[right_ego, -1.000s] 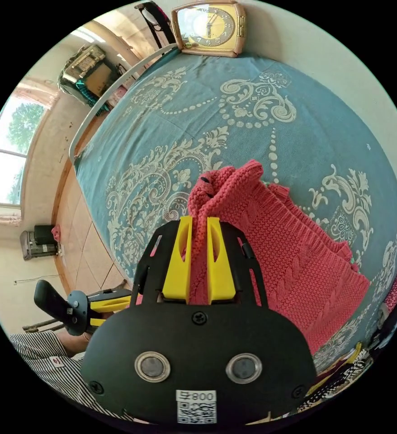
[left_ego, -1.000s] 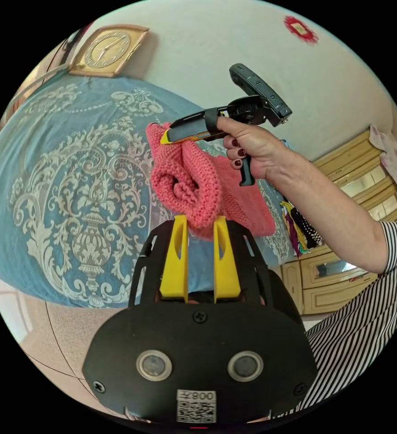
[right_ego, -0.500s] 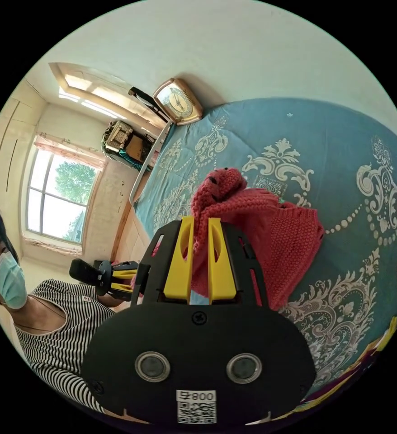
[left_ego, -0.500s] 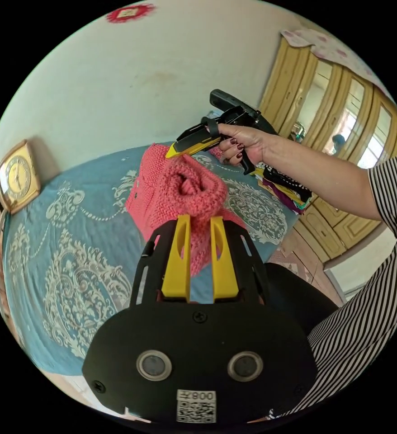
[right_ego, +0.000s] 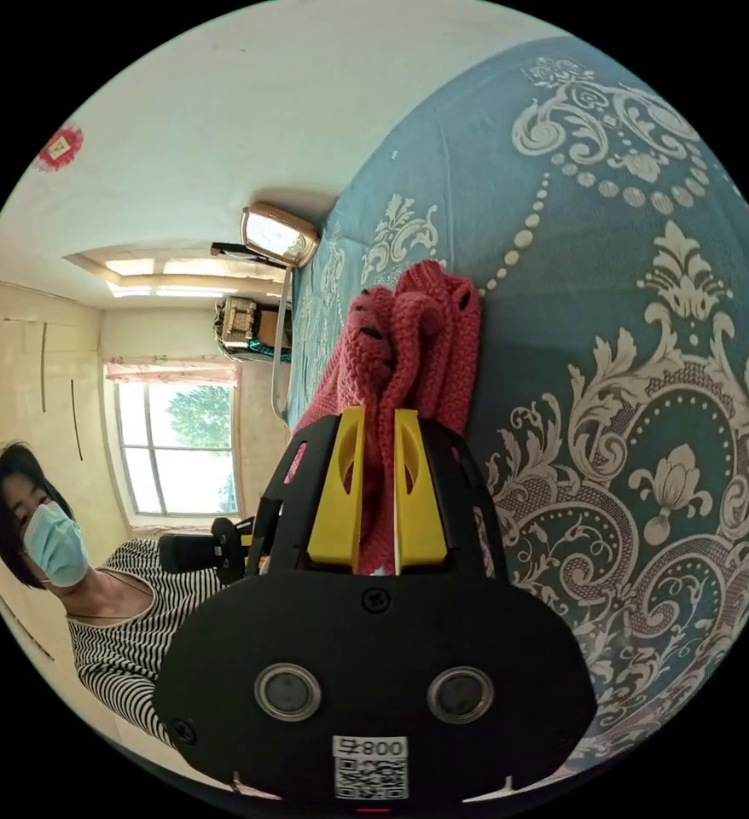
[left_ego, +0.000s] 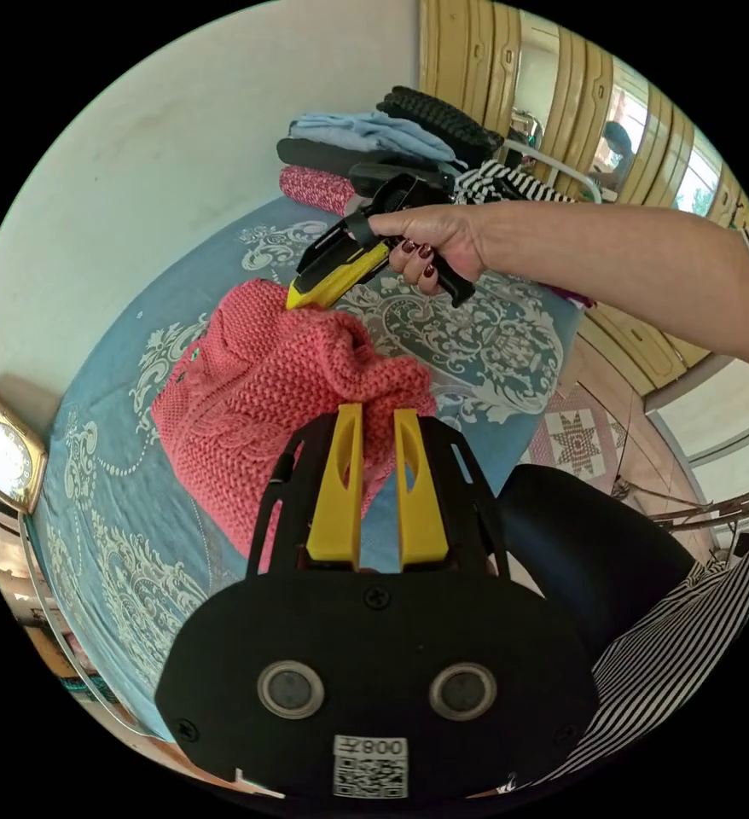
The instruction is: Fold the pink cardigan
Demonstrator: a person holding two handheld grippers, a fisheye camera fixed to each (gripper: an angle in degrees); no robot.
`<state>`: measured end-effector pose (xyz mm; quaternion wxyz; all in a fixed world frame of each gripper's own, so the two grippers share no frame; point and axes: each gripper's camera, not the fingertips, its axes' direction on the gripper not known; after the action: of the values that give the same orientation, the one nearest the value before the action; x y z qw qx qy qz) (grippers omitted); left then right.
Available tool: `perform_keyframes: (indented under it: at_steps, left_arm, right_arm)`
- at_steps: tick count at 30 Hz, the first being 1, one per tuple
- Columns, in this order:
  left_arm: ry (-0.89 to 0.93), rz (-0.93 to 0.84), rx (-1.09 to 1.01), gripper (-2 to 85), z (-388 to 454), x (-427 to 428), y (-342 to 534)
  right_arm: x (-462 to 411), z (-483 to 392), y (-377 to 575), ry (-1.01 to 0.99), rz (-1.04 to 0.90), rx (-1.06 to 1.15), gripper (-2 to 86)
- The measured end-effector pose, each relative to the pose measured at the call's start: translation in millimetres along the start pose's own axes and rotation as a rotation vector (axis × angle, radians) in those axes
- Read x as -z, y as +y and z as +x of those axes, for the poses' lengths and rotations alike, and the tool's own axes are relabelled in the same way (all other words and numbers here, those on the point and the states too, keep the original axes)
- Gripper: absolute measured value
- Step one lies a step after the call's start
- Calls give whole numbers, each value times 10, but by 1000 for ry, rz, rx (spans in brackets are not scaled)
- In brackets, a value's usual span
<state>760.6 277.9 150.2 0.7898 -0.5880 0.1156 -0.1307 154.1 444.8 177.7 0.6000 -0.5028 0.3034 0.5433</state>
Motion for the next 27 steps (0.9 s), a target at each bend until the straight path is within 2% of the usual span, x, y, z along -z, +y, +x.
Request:
perform_keyframes:
  at_steps: [2, 4, 8, 11, 14, 16, 18, 20, 23, 27]
  left_arm:
    - [-25, 4, -8, 64, 104, 15, -121]
    - [-44, -1, -18, 64, 170, 42, -214]
    - [-92, -7, -36, 66, 306, 106, -390]
    - [-139, 4, -52, 65, 396, 169, -476]
    - [-79, 17, -44, 50, 342, 343, -477]
    - [19, 114, 29, 30, 169, 575, -375]
    - [67, 194, 136, 17, -69, 739, -248]
    - [43, 130, 270, 9, -392, 642, -117]
    - [127, 132, 299, 4, -597, 375, 33]
    - [69, 122, 295, 3, -573, 317, 18]
  right_arm:
    - [141, 161, 164, -53, 54, -7, 55]
    - [274, 144, 322, -8, 105, 8, 41]
    - [405, -415, 829, 44, 198, 199, 11]
    - [6, -771, 1119, 178, 69, 323, 5]
    - [-351, -661, 1251, 359, -46, 307, 2]
    - [-290, -562, 1308, 286, -3, 262, 1]
    - [-248, -522, 1383, 314, 24, 248, 1]
    - [-261, -477, 1487, 337, 19, 243, 0]
    - [-313, -426, 1584, 342, 19, 232, 0]
    - [-384, -413, 1665, 347, 30, 219, 1]
